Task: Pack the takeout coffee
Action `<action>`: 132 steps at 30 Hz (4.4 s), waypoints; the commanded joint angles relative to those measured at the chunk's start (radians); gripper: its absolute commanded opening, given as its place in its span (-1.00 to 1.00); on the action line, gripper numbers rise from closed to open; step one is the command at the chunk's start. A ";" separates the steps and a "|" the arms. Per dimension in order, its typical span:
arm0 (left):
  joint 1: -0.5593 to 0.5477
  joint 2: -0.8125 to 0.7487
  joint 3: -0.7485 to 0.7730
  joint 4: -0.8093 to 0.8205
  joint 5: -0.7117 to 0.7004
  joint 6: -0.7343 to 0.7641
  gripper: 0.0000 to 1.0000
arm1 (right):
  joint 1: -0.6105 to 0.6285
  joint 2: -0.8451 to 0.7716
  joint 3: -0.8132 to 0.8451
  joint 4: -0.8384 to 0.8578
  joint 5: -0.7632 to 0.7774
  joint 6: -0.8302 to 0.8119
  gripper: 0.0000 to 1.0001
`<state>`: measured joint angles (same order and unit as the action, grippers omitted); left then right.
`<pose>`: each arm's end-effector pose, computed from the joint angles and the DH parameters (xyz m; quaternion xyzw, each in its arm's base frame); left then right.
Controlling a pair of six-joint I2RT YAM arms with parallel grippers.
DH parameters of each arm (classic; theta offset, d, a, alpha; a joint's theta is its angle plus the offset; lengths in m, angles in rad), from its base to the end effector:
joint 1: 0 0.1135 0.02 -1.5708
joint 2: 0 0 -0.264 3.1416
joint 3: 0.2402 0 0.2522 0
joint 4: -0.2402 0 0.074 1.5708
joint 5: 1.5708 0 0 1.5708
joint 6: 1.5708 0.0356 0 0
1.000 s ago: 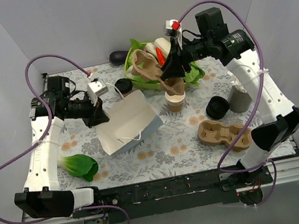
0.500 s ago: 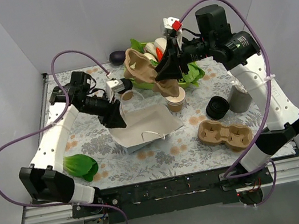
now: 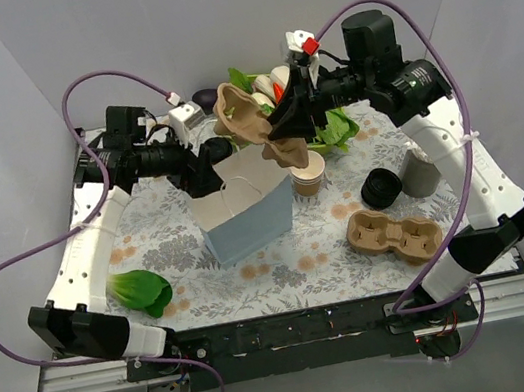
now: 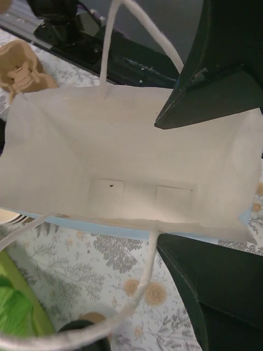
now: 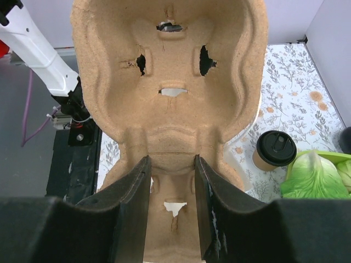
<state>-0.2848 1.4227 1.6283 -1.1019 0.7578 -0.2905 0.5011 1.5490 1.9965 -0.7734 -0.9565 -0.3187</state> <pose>0.2532 -0.0996 0.4054 0.1199 0.8771 -0.4219 0.1958 0.2480 0.1690 0.5073 -0.5335 0.5546 0.4195 0.4814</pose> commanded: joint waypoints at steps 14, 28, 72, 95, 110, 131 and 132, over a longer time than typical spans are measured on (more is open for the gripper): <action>0.006 -0.139 0.215 0.464 -0.797 -0.234 0.97 | 0.120 0.131 0.002 0.361 -0.011 0.030 -0.97; 0.012 -0.217 0.045 0.563 -0.946 -0.199 0.96 | 0.188 0.214 0.010 0.079 -0.008 -0.351 -0.97; 0.190 0.013 -0.564 0.748 -0.206 -0.369 0.86 | 0.347 0.243 -0.033 -0.401 0.460 -0.675 -0.97; 0.076 -0.008 -0.598 0.514 0.229 -0.355 0.70 | 0.347 0.189 -0.025 -0.537 0.438 -0.460 -0.97; 0.110 -0.018 -0.443 0.508 -0.155 -0.294 0.89 | 0.358 0.152 -0.166 -0.537 0.476 -0.773 -0.97; 0.108 -0.045 -0.409 0.447 -0.176 -0.225 0.91 | 0.361 0.111 -0.367 -0.395 0.530 -0.901 -0.97; 0.108 -0.047 -0.410 0.447 -0.176 -0.222 0.91 | 0.360 0.114 -0.366 -0.406 0.545 -0.911 -0.97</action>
<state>-0.1780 1.4246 1.1812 -0.6380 0.5865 -0.5419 0.8543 1.7084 1.6352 -1.1938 -0.4442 -1.1534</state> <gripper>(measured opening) 0.953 0.413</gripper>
